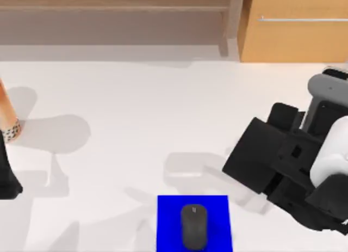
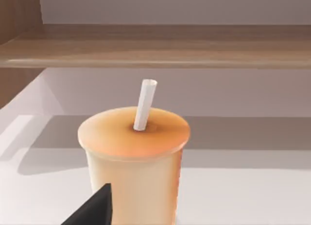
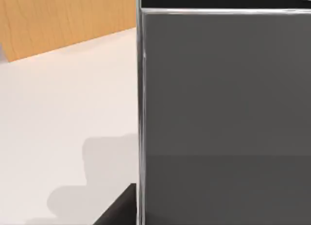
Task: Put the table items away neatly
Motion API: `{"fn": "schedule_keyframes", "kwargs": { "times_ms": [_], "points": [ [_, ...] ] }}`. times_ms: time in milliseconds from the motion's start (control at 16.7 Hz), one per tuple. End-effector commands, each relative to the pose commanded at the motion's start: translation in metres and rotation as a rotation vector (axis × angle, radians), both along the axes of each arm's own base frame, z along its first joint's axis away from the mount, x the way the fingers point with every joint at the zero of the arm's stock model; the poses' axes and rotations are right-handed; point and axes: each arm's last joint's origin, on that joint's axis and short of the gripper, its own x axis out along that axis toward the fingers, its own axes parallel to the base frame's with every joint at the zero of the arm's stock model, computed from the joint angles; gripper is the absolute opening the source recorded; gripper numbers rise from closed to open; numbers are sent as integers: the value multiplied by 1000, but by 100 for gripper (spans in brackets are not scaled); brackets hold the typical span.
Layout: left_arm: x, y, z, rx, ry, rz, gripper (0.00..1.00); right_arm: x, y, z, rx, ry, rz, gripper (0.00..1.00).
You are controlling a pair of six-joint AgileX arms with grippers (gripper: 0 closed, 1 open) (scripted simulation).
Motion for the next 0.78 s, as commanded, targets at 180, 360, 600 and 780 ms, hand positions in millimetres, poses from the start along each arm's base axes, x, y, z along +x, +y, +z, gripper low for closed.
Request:
{"fn": "schedule_keyframes", "kwargs": {
  "times_ms": [180,360,600,780],
  "points": [
    [0,0,0,0,0,0,100,-3,-8,0,-4,-38,-17,0],
    [0,0,0,0,0,0,100,-3,-7,0,-4,-35,-17,0],
    [0,0,0,0,0,0,100,-9,1,21,108,-79,39,0],
    [0,0,0,0,0,0,100,-22,16,59,293,-191,111,0]
  ]
}}
